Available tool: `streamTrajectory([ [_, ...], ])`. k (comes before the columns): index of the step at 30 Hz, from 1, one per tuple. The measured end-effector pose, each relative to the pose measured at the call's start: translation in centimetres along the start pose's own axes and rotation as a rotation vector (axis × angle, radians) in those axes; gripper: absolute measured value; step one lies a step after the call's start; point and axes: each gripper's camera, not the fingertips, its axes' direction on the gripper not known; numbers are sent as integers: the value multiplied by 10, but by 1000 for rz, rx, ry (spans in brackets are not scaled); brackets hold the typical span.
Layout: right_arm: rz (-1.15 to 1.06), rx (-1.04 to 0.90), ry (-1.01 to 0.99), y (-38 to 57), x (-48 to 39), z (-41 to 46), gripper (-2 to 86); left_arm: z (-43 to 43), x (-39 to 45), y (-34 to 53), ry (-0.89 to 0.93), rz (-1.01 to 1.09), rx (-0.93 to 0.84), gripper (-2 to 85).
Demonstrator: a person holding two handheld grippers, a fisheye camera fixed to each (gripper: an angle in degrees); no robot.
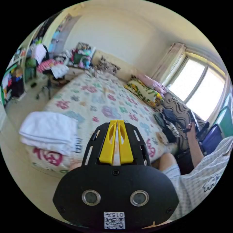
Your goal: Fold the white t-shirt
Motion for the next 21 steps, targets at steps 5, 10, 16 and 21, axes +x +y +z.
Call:
streamTrajectory([
  [5, -32, -159, -383, 36, -163, -32, -10, -77, -72, 64, -317, -11, 194, 57],
  [10, -64, -358, -713, 53, -263, -38, -8, -78, -167, 99, -344, -156, 64, 171],
  [16, -123, -512, -832, 76, -329, -41, -4, -23, -256, 118, -278, -281, -85, 168],
  [21, -136, -616, -856, 91, -356, -39, 4, -2, -275, 137, -457, -226, -140, 109],
])
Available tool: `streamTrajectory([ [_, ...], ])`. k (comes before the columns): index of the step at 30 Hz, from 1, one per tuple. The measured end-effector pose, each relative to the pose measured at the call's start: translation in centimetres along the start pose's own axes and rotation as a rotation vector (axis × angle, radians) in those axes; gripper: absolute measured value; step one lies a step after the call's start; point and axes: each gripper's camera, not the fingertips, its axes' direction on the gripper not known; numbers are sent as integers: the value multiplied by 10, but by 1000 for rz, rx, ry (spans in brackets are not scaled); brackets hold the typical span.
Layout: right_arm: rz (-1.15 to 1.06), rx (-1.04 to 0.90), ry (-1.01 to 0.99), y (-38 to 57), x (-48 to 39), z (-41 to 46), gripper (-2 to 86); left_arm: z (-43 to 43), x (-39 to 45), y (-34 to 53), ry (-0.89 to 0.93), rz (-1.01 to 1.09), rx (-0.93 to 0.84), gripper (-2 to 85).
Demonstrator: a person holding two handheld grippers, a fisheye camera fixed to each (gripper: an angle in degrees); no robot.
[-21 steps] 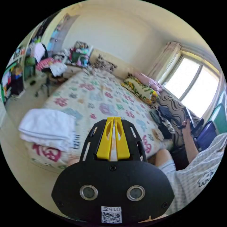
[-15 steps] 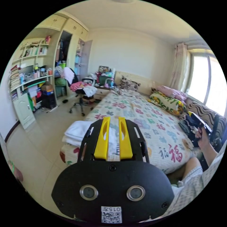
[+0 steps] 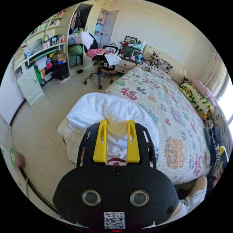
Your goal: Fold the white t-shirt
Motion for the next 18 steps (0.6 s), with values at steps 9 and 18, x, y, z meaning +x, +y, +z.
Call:
streamTrajectory([
  [9, -55, -164, -94, 2, -26, 74, 82, -28, -77, 57, 530, -107, 92, 18],
  [18, -303, -255, -229, -8, -88, 109, 32, -62, -95, 86, 889, -103, 125, 6],
])
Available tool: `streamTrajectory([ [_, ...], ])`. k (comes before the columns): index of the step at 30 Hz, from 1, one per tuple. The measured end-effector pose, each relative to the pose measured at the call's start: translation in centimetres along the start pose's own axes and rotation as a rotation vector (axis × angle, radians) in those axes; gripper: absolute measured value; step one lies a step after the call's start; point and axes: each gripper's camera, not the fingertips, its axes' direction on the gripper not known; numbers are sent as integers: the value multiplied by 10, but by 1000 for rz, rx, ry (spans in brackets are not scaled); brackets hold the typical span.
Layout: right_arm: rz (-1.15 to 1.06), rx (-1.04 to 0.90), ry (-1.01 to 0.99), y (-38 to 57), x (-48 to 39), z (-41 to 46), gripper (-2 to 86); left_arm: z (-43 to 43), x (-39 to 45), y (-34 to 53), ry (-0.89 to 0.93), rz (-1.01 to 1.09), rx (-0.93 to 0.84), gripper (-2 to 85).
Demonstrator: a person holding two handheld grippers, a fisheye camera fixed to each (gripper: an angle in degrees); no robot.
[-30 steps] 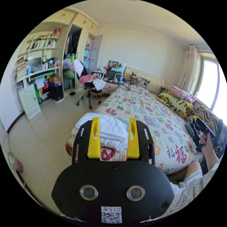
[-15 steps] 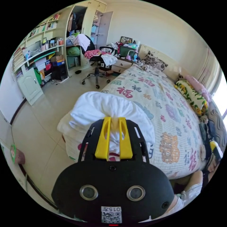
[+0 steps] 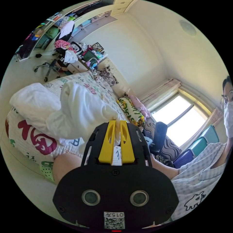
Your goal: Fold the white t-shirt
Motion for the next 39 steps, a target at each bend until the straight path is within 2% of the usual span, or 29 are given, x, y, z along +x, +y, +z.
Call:
streamTrajectory([
  [1, 1, 6, 0, 4, 0, -10, 4, -8, 1, -4, 38, 9, 10, 5],
  [5, 118, 134, -120, 30, 17, -64, -8, -25, 16, -18, 172, 83, 28, 2],
  [8, 196, 328, -197, 60, 29, -119, -10, -21, 40, -27, 301, 151, 5, 4],
  [13, 189, 519, -72, 118, 18, -208, -10, 3, 79, -34, 369, 273, -82, 30],
  [16, 158, 509, 155, 138, 8, -241, -10, 15, 92, -26, 269, 362, -138, 86],
  [19, 169, 501, 221, 155, 13, -268, -10, 23, 108, -4, 89, 434, -202, 159],
  [23, 154, 529, 254, 174, 9, -297, -10, 52, 124, 33, -96, 509, -275, 202],
  [25, 140, 541, 264, 184, 5, -310, -10, 70, 121, 41, -85, 459, -327, 205],
  [26, 137, 560, 258, 188, 3, -314, -10, 80, 121, 45, -22, 418, -367, 205],
  [30, 135, 619, 210, 212, -2, -347, -10, 92, 150, 55, 56, 504, -401, 192],
  [33, 132, 661, 178, 234, -5, -367, -10, 103, 164, 54, 34, 565, -455, 112],
  [35, 147, 690, 147, 249, -6, -376, -10, 98, 164, 43, -7, 564, -428, 28],
  [39, 197, 751, 138, 295, -14, -397, -10, 60, 171, 13, -42, 623, -375, 11],
])
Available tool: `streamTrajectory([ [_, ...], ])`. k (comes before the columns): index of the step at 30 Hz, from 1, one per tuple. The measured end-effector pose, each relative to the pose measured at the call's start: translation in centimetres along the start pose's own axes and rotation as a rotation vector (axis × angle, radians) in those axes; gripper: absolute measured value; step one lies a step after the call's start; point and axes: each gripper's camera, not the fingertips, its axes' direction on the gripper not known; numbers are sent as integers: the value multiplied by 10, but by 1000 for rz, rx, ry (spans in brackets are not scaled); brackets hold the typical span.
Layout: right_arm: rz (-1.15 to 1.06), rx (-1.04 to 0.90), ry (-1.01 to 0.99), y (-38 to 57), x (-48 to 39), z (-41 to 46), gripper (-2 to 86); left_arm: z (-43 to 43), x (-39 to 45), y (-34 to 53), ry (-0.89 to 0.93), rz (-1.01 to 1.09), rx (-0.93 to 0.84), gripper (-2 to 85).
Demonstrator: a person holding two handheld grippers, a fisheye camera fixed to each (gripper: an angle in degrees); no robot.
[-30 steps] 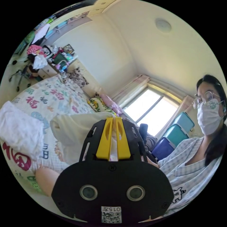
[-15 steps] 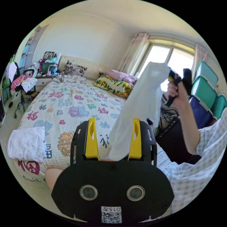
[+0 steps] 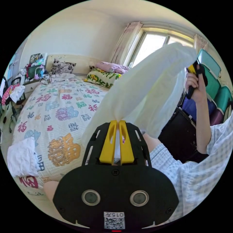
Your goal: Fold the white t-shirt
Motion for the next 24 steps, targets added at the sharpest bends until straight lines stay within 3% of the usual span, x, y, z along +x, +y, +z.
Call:
streamTrajectory([
  [4, 76, 4, 78, 29, 2, -63, -10, -83, -12, -23, -4, 30, 122, 6],
  [8, 196, -15, 82, 54, 8, -95, -10, -132, 8, -59, -66, 204, 179, 4],
  [13, 149, -51, 207, 38, 16, -105, -10, -136, 9, -114, -85, 323, 154, 4],
  [17, 207, -39, 117, 9, 52, -96, -10, -128, -12, -169, -61, 257, 90, 4],
  [24, 78, -88, 195, -38, 57, -84, -10, -138, 1, -194, -136, 316, 76, 4],
])
